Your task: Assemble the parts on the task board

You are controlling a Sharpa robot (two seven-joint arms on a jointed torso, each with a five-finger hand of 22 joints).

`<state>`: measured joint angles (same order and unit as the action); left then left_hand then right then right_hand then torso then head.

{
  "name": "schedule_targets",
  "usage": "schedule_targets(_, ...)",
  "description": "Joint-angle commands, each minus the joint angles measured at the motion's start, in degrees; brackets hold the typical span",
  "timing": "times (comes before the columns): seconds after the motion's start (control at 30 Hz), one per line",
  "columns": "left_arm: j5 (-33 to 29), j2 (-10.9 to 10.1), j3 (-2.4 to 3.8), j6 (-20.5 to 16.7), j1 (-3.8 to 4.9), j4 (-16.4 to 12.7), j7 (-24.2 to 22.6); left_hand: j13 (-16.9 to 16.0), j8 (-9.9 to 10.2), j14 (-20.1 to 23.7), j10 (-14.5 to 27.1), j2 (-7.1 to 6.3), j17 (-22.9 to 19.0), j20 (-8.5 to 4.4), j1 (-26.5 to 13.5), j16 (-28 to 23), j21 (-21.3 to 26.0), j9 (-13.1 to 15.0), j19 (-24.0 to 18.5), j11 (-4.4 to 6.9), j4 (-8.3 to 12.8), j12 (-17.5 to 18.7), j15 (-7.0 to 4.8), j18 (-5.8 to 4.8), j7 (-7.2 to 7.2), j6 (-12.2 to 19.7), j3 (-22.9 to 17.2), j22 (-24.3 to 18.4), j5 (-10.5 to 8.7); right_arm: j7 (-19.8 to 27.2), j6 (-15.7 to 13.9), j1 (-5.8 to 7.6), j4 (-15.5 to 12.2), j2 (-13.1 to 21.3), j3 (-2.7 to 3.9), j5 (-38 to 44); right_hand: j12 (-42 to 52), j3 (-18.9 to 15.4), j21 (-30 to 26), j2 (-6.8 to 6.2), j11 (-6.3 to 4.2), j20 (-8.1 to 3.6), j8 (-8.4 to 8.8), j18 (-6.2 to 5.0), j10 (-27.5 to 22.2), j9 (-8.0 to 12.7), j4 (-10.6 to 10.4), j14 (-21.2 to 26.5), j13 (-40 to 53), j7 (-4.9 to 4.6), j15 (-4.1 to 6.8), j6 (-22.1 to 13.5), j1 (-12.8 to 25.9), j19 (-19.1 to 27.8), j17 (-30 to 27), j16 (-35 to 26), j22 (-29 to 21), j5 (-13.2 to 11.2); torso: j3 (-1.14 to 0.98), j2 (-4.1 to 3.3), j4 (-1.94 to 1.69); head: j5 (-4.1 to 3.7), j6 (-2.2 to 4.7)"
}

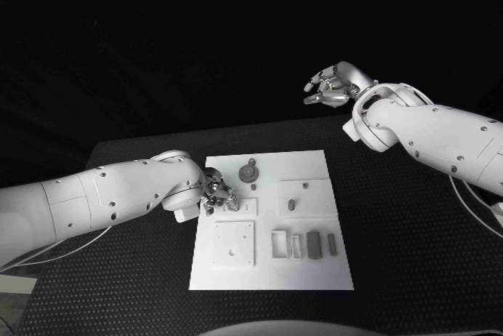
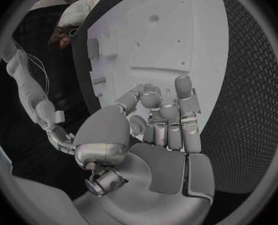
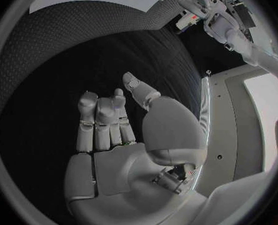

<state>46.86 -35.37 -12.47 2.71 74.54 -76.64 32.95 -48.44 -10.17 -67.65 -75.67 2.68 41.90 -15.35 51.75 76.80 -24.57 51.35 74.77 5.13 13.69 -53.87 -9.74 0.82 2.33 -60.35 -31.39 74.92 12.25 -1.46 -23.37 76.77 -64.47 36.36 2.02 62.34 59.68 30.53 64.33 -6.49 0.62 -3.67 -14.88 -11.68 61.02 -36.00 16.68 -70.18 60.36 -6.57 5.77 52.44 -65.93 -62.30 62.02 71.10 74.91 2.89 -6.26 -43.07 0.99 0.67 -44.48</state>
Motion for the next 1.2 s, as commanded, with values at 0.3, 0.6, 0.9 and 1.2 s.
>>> schedule_targets(0.3, 0.7, 0.2, -0.02, -1.5, 0.02, 0.4, -0.8, 0.1, -2.7, 0.4, 0.6, 0.87, -0.1, -0.23, -0.2, 0.2, -0.3, 2.1, 0.4, 0.82, 0.0, -0.2, -0.86, -0.8, -2.05, -10.8, -0.1, 1.2, 0.1, 0.3, 0.7, 0.02, 0.1, 0.0, 0.05, -0.3, 0.0, -0.3, -0.3, 0.45, 0.29, 0.39, 0.26, -3.32, 0.0, 0.1, 0.1, 0.0, -0.1, -0.8, -0.48, -0.5, 0.4, -0.1, 0.0, -0.2, 0.4, 0.2, 0.06, 0.01, -0.07, 0.01, 0.27)
schedule_targets(0.6, 0.8, 0.3, -0.02, -1.3, 0.02, 0.4, -0.5, 0.1, -2.7, 0.4, 0.6, 0.87, -0.1, -0.24, -0.3, 0.2, -0.3, 2.1, 0.4, 0.81, 0.1, -0.2, -0.89, -0.8, -2.04, -10.7, -0.1, 1.2, 0.06, 1.9, 1.9, 0.02, 0.7, -0.3, 0.05, -3.7, -8.9, 1.1, -8.0, 0.05, 1.64, 3.91, 1.4, -2.71, -5.3, 0.1, 0.1, 7.1, -7.9, -1.98, -2.08, -1.8, 1.8, 7.1, -4.3, -9.9, -2.8, 0.2, -0.03, 0.0, -0.01, 0.18, 0.19)
schedule_targets(0.9, 0.8, 0.7, -0.08, 0.2, 0.01, 0.5, -0.4, 0.1, -2.7, 0.5, 0.6, 0.84, -0.1, -0.26, -0.4, 0.3, -0.3, 2.2, 0.4, 0.8, 0.1, -0.2, -0.93, -0.81, -2.03, -10.6, -0.2, 1.2, -0.2, 2.4, 2.7, 0.02, 0.9, -0.5, 0.04, -5.0, -15.2, 0.8, -15.1, 0.01, 3.13, 7.93, 1.77, -2.93, -7.2, -0.6, 0.1, 9.8, -19.4, -3.2, -4.01, -3.0, 1.7, 11.2, -8.2, -20.3, -6.7, 0.2, 0.02, -0.06, -0.01, 0.11, 0.09)
schedule_targets(1.2, 0.8, 0.8, -0.26, 0.4, 0.0, 0.6, -0.3, 0.1, -2.8, 0.5, 0.7, 0.76, -0.1, -0.27, -0.4, 0.3, -0.3, 2.3, 0.3, 0.8, 0.2, -0.2, -0.94, -0.81, -2.03, -10.6, -0.2, 1.2, -0.43, 3.2, 3.6, 0.02, 1.1, -0.7, 0.04, -6.1, -24.0, 1.6, -23.5, 0.22, 5.25, 11.56, 2.69, -2.72, -8.3, 0.2, 0.1, 12.0, -32.2, -4.48, -8.51, -4.8, 2.1, 16.6, -17.6, -37.2, -11.3, 0.2, 0.0, -0.03, -0.01, -0.01, -0.06)
